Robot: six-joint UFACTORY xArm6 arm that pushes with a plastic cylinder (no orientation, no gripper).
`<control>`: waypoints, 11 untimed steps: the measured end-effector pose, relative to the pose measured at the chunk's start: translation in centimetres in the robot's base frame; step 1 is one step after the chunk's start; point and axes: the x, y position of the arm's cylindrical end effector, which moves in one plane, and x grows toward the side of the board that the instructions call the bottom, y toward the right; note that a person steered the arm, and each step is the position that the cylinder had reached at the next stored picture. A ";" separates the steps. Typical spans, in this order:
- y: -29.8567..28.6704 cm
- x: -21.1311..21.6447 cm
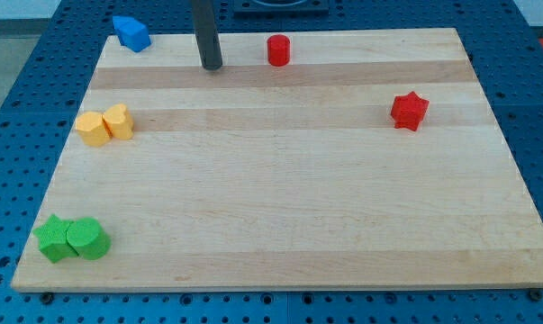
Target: Push the red circle into the red star
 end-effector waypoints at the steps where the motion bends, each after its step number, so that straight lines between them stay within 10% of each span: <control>1: 2.6 -2.3; 11: 28.0 6.9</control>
